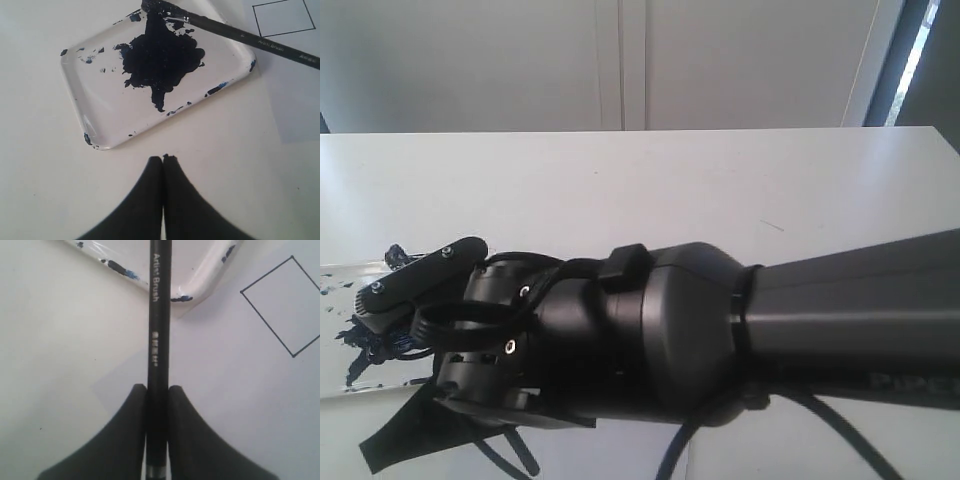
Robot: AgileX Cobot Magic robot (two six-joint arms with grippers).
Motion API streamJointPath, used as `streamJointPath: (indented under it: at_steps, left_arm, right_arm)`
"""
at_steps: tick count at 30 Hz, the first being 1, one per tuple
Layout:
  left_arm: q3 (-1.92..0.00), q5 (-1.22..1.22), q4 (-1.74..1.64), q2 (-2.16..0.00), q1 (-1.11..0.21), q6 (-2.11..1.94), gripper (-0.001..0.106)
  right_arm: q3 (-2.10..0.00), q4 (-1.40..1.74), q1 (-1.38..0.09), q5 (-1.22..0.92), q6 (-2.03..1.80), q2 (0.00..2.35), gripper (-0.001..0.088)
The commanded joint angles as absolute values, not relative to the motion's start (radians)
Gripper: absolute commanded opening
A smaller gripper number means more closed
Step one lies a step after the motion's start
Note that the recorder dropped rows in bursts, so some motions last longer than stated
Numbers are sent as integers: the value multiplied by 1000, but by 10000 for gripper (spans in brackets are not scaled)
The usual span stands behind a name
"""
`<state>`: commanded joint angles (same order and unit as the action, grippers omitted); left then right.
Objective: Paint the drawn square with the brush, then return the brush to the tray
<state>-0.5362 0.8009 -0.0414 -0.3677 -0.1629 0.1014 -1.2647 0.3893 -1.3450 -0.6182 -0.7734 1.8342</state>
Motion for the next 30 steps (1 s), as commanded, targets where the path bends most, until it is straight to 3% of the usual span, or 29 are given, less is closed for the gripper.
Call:
streamJointPath:
  at_steps: [18, 30]
  left_arm:
    - [-536, 803, -37, -348, -163, 101, 0]
    - [-536, 808, -37, -348, -163, 101, 0]
  right_arm:
    - [-1265, 104, -1314, -638, -500, 1878, 0]
    - [-1271, 105, -1283, -619, -496, 1909, 0]
